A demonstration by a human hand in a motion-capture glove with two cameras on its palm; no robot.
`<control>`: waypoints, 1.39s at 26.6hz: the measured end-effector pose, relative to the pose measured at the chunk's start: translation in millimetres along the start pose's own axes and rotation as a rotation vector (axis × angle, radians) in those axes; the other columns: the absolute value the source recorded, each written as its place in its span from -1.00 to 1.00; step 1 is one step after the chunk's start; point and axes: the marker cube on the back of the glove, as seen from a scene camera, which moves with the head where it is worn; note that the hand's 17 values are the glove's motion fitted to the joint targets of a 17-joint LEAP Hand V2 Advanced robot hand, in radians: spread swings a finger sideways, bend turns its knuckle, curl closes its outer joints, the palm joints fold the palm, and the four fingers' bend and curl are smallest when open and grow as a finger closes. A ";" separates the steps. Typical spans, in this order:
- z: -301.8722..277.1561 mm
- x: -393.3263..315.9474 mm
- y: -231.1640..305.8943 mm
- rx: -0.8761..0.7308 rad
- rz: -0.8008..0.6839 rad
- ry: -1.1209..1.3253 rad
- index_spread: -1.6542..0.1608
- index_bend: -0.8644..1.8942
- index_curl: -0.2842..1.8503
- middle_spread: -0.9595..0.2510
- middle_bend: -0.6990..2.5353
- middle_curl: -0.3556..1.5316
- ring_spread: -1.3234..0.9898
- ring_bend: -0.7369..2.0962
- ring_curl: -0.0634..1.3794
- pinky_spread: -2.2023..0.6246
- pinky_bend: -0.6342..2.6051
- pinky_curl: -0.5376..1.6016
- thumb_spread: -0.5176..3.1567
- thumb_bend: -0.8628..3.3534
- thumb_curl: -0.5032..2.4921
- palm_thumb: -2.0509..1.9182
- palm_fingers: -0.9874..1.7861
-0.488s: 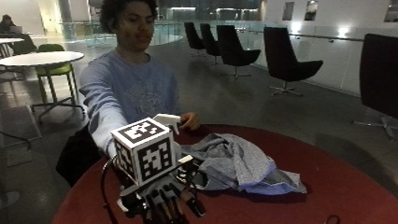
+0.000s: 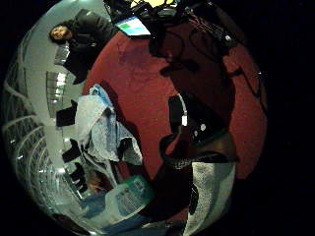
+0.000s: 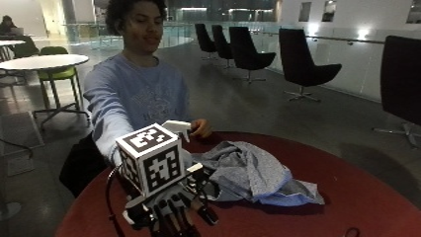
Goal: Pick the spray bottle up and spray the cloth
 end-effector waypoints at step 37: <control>57.3 -53.8 190.3 -0.337 -0.553 -1.011 0.37 -0.32 -0.65 0.57 -0.32 -0.27 0.18 -0.09 -0.49 0.72 -0.29 -0.18 -0.08 -0.51 -0.38 0.41 -0.04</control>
